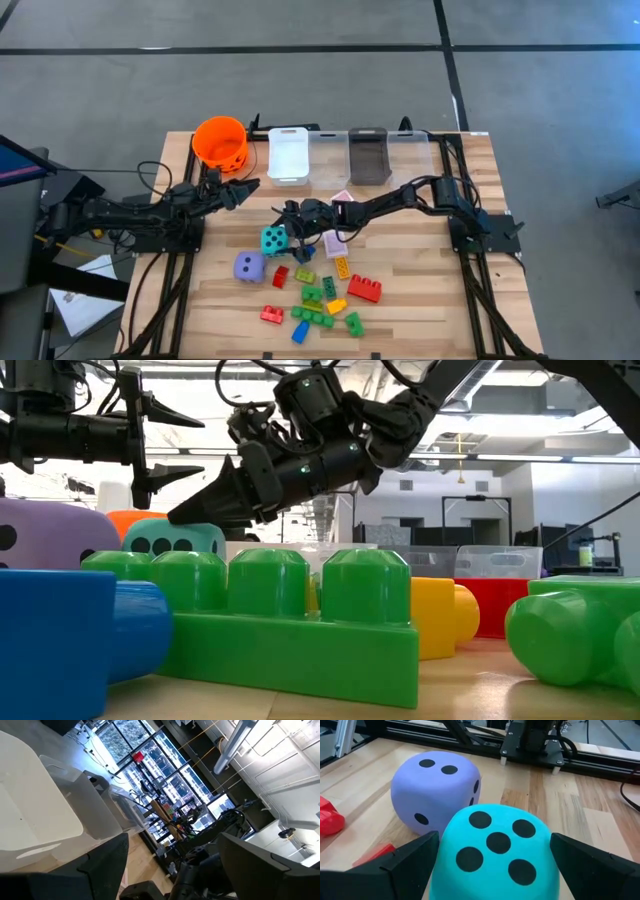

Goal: Pick & Place Toys
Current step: Put the blue dice into the left transparent bin

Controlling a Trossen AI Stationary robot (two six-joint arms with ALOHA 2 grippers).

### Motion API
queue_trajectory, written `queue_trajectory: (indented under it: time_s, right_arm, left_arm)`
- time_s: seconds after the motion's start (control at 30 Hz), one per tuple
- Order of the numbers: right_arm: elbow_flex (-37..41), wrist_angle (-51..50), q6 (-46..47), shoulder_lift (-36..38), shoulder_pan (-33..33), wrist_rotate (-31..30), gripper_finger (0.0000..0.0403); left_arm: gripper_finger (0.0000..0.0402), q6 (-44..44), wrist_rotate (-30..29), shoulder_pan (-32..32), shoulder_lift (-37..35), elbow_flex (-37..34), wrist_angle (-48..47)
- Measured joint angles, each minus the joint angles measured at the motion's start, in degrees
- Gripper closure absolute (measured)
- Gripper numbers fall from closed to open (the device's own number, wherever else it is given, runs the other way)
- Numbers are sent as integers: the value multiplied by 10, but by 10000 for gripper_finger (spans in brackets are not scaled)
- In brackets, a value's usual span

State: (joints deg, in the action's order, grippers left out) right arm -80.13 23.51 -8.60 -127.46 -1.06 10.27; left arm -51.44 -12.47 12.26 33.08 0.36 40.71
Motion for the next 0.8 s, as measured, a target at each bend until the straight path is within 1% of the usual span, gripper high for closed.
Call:
queue_trajectory:
  time_s: [0.2, 0.43, 0.8]
  right_arm:
    - [0, -2, 0, 0, -2, -20, 27]
    - [-1, -4, -4, 0, -5, -29, 27]
    - [-32, -16, -9, -1, -5, -52, 27]
  left_arm:
    - [103, 0, 0, 0, 0, 0, 0]
    - [103, 0, 1, 0, 0, 0, 0]
    - [103, 0, 2, 0, 0, 0, 0]
